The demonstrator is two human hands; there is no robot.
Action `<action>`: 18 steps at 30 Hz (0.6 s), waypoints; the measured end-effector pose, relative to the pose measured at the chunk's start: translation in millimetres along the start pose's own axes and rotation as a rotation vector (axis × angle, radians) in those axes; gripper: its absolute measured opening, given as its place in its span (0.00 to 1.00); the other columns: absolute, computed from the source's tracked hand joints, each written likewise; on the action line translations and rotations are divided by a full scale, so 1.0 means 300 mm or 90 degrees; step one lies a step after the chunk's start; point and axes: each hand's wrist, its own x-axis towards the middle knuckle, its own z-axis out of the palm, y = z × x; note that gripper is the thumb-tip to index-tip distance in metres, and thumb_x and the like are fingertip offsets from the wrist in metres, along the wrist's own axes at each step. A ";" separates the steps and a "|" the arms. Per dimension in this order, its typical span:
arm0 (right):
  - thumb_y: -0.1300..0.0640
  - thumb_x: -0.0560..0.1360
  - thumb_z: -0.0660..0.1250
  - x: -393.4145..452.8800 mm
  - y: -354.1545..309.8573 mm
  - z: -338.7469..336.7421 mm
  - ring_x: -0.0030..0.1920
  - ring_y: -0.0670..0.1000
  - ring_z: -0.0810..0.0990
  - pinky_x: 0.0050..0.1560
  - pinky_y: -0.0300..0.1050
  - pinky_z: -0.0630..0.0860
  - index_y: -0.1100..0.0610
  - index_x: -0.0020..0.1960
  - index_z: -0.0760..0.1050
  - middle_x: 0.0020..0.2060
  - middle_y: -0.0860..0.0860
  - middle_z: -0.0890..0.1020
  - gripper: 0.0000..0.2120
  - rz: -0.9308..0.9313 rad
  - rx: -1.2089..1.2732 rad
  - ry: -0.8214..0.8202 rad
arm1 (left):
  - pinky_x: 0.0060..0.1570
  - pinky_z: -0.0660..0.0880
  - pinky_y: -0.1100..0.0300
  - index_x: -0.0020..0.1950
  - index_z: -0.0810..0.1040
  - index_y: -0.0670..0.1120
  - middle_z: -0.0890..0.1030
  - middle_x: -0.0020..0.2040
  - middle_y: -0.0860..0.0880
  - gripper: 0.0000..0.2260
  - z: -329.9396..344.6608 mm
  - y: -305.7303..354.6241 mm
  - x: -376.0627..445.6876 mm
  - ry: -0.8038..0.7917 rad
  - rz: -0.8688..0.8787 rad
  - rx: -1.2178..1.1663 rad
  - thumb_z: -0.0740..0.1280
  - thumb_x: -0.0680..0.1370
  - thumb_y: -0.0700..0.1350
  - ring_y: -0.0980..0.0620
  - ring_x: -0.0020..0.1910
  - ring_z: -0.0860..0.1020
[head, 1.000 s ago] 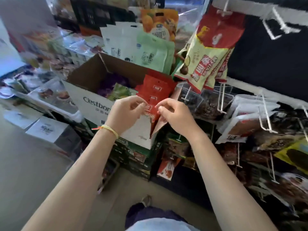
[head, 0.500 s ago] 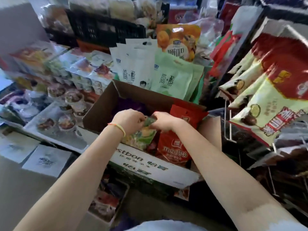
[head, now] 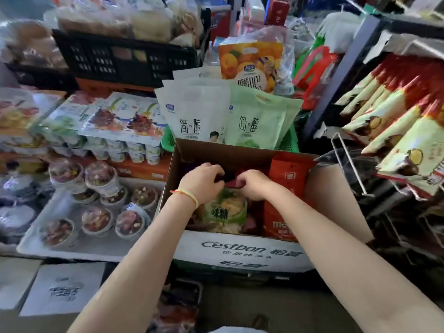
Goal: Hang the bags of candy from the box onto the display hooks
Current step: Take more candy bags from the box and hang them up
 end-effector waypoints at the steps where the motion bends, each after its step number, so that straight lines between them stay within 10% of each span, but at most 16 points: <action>1: 0.56 0.76 0.72 -0.029 -0.003 -0.019 0.40 0.50 0.77 0.42 0.42 0.70 0.54 0.41 0.78 0.38 0.48 0.78 0.06 -0.038 0.077 0.030 | 0.63 0.73 0.49 0.70 0.74 0.51 0.75 0.64 0.45 0.19 -0.004 -0.013 0.005 0.008 0.003 -0.026 0.67 0.79 0.50 0.43 0.64 0.75; 10: 0.63 0.80 0.64 -0.292 0.016 -0.166 0.43 0.45 0.80 0.52 0.42 0.77 0.56 0.46 0.75 0.38 0.47 0.82 0.05 -0.163 0.809 0.200 | 0.57 0.72 0.64 0.68 0.73 0.53 0.78 0.59 0.51 0.31 -0.120 0.083 0.004 0.299 0.037 -0.531 0.80 0.68 0.54 0.56 0.58 0.77; 18: 0.61 0.82 0.63 -0.586 0.148 -0.285 0.41 0.51 0.81 0.46 0.51 0.81 0.57 0.45 0.75 0.38 0.52 0.82 0.07 -0.158 0.954 0.414 | 0.42 0.75 0.41 0.39 0.84 0.50 0.84 0.41 0.46 0.12 -0.097 0.413 -0.056 0.049 0.086 -0.862 0.77 0.65 0.57 0.38 0.44 0.79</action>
